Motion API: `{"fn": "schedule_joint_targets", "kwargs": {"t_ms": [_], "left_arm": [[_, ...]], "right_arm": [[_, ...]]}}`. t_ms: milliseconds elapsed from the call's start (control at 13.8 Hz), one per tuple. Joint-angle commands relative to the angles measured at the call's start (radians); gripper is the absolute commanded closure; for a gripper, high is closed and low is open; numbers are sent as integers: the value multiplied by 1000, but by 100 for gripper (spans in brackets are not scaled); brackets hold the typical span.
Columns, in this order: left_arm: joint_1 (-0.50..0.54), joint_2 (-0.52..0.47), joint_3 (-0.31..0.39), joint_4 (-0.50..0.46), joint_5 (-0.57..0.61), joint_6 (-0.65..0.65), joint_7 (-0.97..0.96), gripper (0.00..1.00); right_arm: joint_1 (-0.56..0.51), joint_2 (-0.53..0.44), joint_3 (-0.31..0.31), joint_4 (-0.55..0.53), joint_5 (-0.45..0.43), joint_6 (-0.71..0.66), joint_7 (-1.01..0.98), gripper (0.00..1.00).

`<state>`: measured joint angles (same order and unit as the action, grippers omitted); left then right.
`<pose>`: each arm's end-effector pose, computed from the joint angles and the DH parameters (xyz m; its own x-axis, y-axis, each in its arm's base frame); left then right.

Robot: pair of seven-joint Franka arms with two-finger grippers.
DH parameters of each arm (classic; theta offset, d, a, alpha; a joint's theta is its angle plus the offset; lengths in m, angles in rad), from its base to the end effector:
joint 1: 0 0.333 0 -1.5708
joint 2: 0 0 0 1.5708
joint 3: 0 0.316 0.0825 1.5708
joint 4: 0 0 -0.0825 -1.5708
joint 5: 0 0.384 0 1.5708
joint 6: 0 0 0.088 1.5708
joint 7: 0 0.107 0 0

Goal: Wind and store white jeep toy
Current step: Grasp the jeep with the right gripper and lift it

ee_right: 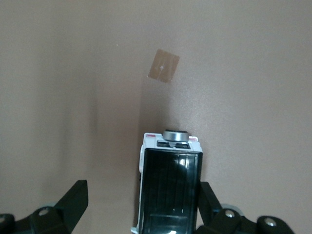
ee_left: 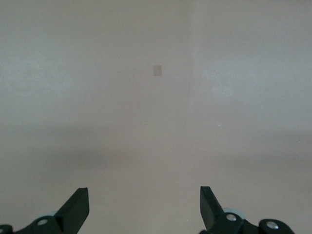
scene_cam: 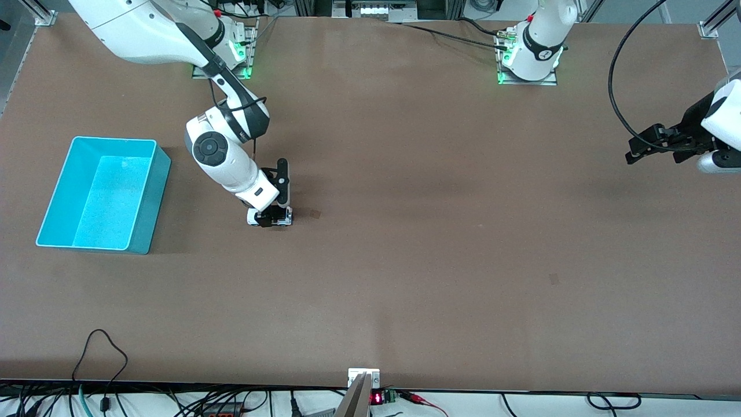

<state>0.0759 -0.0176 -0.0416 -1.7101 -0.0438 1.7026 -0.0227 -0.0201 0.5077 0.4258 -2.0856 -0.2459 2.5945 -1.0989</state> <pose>0.5570 0.0148 0.5796 0.9980 0.0627 0.0090 0.0622 -0.9971 0.0429 0.5413 0.2356 0.2035 -0.0886 0.9923 0.0863 0.9958 0.0862 0.0311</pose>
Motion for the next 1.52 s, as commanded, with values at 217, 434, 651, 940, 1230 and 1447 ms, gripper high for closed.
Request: {"fn": "schedule_joint_targets", "kwargs": {"t_ms": [217,434,651,940,1230,1447], "left_arm": [[15,-7,-8,-6,4,-8,13,0],[13,-7,-8,-8,4,-6,15,0],[13,-4,-9,-6,4,-1,15,0],[10,-4,-9,-5,4,-1,15,0],[-2,1,0,-3,4,-1,15,0],[-53,2,45,1,7,0,13,0]], "right_arm": [[3,26,-7,19,-42,13,-6,31],[3,25,-7,19,-43,13,1,85],[3,20,-10,19,-41,13,16,100],[0,-69,-36,18,-33,-19,160,100],[-11,-231,-117,18,-29,-151,361,100],[-12,-294,-203,6,23,-270,433,100]]}}
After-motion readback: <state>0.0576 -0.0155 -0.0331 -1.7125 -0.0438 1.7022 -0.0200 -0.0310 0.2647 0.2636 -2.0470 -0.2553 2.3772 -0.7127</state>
